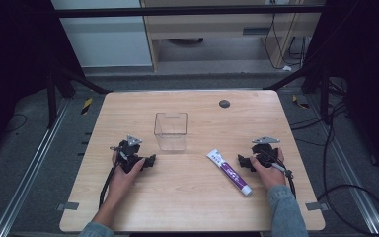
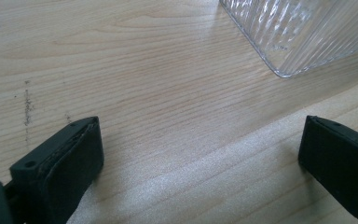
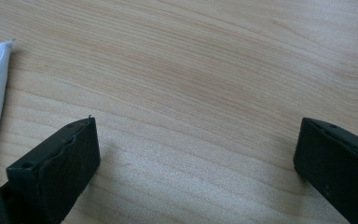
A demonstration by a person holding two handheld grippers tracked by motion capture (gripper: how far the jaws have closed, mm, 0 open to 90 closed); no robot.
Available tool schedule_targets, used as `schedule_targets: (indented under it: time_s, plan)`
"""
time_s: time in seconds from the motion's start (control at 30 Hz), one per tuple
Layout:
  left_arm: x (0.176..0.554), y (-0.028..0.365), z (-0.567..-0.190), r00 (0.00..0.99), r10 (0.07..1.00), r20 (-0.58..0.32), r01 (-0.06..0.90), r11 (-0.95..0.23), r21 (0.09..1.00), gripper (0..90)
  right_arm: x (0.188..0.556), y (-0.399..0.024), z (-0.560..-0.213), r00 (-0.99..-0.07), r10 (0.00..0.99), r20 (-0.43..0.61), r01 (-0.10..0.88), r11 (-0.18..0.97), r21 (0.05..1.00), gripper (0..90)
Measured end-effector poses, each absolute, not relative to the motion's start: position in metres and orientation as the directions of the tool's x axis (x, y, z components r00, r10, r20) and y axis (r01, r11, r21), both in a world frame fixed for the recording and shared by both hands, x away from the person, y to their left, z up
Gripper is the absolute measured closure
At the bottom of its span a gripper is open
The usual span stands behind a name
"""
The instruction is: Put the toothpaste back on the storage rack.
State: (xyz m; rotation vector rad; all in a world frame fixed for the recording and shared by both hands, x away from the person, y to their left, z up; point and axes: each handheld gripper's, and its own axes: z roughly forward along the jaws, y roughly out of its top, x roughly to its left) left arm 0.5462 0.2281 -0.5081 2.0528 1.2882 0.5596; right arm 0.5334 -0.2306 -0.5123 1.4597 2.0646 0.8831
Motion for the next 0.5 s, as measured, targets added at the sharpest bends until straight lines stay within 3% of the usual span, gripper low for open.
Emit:
schedule_targets:
  time_s: [0.3, 0.33, 0.5]
  plan:
    - [0.547, 0.228, -0.508, 0.428, 0.904, 0.018, 0.63, -0.313, 0.711, 0.0, 0.534, -0.23, -0.512, -0.331, 0.944, -0.005, 0.65, 0.232, 0.723, 1.2]
    - [0.547, 0.228, -0.508, 0.428, 0.904, 0.018, 0.63, -0.313, 0.711, 0.0, 0.533, -0.23, -0.507, -0.326, 0.945, -0.019, 0.652, 0.239, 0.72, 11.3]
    - [0.547, 0.228, -0.508, 0.428, 0.904, 0.018, 0.63, -0.313, 0.71, 0.0, 0.523, -0.224, -0.482, -0.34, 0.939, -0.049, 0.604, 0.258, 0.754, 11.5]
